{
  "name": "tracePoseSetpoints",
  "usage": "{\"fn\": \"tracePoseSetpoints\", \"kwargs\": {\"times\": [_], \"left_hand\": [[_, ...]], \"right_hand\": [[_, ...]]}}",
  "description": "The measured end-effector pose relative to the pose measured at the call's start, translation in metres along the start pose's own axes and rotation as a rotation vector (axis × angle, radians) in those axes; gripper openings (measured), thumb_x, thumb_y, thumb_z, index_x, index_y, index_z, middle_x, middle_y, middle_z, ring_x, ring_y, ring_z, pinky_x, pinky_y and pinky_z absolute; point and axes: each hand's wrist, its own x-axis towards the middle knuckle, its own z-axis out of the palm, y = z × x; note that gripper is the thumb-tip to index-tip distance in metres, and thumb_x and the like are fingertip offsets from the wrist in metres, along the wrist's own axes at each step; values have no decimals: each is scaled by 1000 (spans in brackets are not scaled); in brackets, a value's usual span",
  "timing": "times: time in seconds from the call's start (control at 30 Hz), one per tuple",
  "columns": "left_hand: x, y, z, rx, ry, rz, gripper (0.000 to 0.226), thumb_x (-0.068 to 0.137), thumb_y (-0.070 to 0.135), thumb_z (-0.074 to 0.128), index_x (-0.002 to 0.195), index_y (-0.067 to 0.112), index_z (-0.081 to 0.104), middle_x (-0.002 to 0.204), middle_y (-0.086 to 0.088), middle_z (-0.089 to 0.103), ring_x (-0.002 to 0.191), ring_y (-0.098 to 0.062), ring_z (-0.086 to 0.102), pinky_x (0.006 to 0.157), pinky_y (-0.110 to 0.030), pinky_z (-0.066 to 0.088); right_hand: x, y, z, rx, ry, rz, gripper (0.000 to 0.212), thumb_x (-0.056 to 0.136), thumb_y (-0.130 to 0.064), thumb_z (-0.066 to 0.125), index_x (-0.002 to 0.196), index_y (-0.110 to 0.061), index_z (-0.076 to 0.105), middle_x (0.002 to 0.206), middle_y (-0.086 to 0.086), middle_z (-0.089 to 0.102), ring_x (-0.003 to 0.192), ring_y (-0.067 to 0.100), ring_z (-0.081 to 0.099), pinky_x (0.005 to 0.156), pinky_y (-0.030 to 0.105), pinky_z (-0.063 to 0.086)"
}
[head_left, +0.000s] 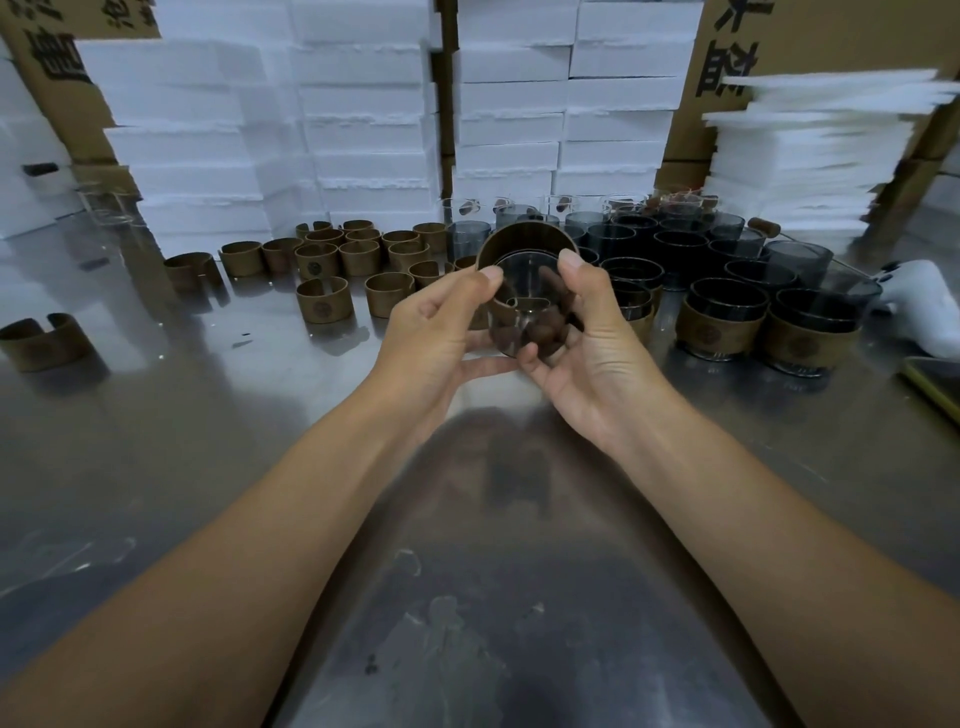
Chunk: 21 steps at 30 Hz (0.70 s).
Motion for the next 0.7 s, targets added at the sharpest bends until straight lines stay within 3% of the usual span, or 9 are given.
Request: {"fn": "tracePoseSetpoints", "kwargs": {"times": [0.27, 0.37, 0.47, 0.57, 0.7], "left_hand": [[-1, 1, 2, -7, 37, 4, 16, 93, 21, 56, 97, 12, 69, 105, -17, 69, 90, -37, 70, 71, -45, 59], [0, 1, 2, -9, 47, -3, 15, 92, 21, 58, 96, 12, 70, 101, -15, 70, 89, -36, 70, 68, -44, 59], [1, -1, 1, -9, 62, -12, 12, 92, 21, 59, 92, 15, 70, 95, -10, 71, 89, -33, 71, 69, -42, 58], [3, -2, -1, -22, 73, -6, 14, 92, 20, 59, 98, 12, 69, 94, -6, 71, 87, -28, 70, 72, -37, 59], [6, -3, -5, -75, 101, -11, 32, 90, 15, 60, 118, 0, 60, 99, -10, 70, 86, -22, 69, 70, -28, 56]], "right_hand": [[0, -3, -2, -8, -19, 5, 40, 61, -42, 70, 90, -15, 68, 75, 4, 73, 62, 13, 68, 42, 19, 45], [2, -3, -4, -25, 21, 21, 28, 79, -38, 66, 94, -15, 67, 74, 3, 73, 60, 13, 68, 42, 19, 44], [3, -2, -4, -15, 7, 24, 25, 79, -37, 66, 92, -16, 67, 74, 2, 73, 62, 13, 69, 45, 19, 47], [3, -1, -3, 29, -23, 38, 42, 59, -39, 73, 93, -15, 67, 79, 5, 74, 67, 14, 71, 52, 21, 52], [6, 2, -4, 63, -45, 69, 62, 58, -46, 71, 105, -6, 63, 88, 9, 75, 80, 17, 73, 60, 23, 56]]}}
